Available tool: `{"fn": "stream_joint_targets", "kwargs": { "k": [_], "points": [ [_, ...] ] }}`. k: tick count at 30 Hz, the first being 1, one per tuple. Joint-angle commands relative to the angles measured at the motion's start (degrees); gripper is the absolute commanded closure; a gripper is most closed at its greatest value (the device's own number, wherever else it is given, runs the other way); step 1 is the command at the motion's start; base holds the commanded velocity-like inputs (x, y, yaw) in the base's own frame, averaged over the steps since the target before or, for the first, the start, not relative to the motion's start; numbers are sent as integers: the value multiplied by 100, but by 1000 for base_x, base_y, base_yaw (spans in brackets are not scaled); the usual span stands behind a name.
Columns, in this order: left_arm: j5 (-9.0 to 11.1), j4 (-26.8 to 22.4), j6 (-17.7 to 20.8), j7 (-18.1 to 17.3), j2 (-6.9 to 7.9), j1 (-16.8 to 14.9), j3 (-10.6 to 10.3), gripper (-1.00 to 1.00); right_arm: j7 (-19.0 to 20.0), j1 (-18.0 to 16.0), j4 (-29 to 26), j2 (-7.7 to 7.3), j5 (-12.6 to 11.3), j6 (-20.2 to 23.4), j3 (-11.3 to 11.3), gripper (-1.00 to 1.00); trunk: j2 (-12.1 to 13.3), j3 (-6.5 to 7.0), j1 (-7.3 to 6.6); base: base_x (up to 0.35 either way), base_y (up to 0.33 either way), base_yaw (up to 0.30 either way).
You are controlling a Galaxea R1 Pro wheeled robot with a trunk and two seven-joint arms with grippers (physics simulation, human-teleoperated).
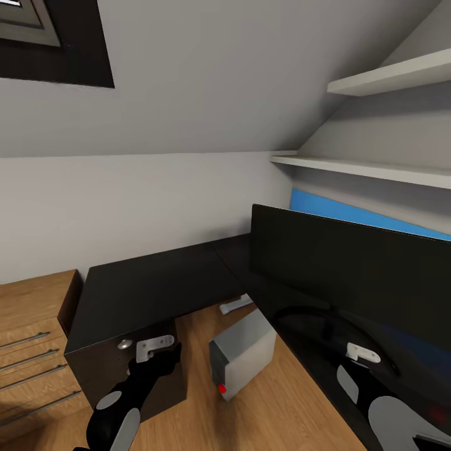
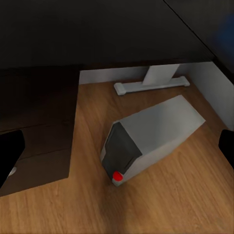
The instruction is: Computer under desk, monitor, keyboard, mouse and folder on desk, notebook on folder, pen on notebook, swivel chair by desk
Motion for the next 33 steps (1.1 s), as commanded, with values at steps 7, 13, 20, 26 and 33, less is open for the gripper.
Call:
{"fn": "stream_joint_targets", "kwargs": {
  "k": [7,13,20,26,33],
  "points": [
    [61,-8,18,54,1,-7,-7,-100,-3,1,-22,0,-103,15,20,100,-4,-7,0,0,0,0],
    [61,-8,18,54,1,-4,-11,-100,5,4,-34,0,-103,20,22,100,-4,-7,0,0,0,0],
    [53,1,43,54,18,-4,-16,-100,-9,5,-383,50,-94,28,55,100,277,118,-153,0,0,0],
    [52,1,44,54,26,-6,-16,-100,-10,7,-403,65,-94,29,55,100,517,226,-285,0,0,0],
    [41,6,44,54,27,-7,-8,-100,24,8,-405,279,-67,22,84,100,798,352,-439,0,0,0]
  ]
}}
